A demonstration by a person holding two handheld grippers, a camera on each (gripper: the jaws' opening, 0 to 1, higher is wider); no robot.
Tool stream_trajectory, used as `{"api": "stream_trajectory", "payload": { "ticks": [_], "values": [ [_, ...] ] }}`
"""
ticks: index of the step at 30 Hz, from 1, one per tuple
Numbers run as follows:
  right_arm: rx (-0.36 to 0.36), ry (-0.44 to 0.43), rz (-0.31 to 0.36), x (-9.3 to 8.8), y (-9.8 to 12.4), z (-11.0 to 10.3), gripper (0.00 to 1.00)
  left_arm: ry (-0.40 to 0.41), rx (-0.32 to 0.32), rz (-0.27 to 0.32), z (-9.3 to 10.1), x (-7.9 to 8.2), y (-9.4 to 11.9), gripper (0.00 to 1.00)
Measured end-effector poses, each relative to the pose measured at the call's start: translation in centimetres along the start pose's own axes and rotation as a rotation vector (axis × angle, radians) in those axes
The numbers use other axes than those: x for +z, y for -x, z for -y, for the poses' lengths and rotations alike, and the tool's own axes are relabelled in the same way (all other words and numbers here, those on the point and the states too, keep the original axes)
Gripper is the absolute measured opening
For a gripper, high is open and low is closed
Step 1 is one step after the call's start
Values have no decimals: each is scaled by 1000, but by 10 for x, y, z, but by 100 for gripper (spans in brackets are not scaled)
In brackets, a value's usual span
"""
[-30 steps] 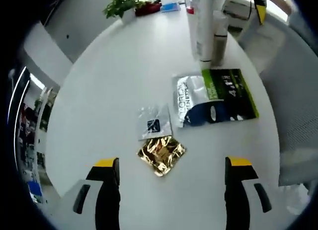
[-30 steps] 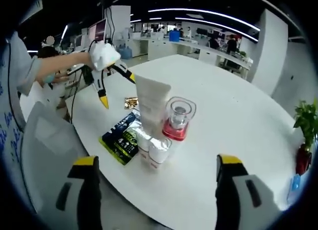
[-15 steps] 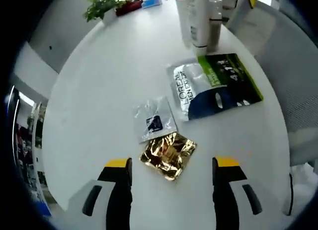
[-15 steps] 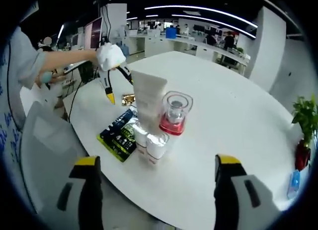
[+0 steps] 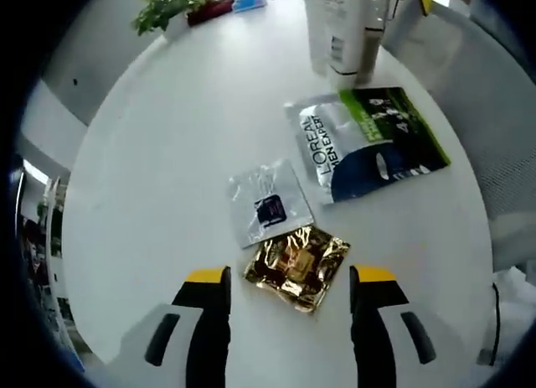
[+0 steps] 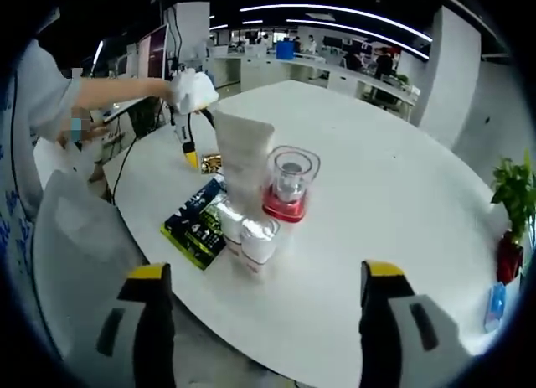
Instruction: Arrange the skincare products in the storage area until every visible bottle or jar stands upright without overlapping.
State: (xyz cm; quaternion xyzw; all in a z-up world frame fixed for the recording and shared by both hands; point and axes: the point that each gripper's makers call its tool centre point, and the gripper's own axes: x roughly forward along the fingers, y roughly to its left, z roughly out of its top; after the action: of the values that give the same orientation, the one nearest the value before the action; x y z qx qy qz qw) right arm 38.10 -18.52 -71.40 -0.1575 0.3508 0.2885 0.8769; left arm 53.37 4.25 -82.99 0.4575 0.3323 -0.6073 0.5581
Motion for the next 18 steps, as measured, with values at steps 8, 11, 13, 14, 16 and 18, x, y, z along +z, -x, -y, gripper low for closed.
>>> {"api": "stream_trajectory", "payload": {
  "ticks": [8, 11, 13, 14, 16, 18],
  "values": [
    [1, -1, -5, 0, 0, 2, 93, 7, -69, 16, -7, 7, -8, 51],
    [4, -8, -8, -1, 0, 2, 93, 5, -100, 6, -4, 7, -10, 48],
    [4, -11, -8, -2, 0, 2, 92, 13, -108, 2, -5, 8, -11, 45],
    [5, -11, -9, -3, 0, 1, 92, 26, -99, -1, -6, 9, -11, 43],
    [6, -13, -9, -3, 0, 1, 92, 46, -91, -1, -7, 10, -11, 40],
    [7, -12, -8, -3, 0, 1, 92, 49, -89, -5, -4, 11, -11, 39]
  ]
}}
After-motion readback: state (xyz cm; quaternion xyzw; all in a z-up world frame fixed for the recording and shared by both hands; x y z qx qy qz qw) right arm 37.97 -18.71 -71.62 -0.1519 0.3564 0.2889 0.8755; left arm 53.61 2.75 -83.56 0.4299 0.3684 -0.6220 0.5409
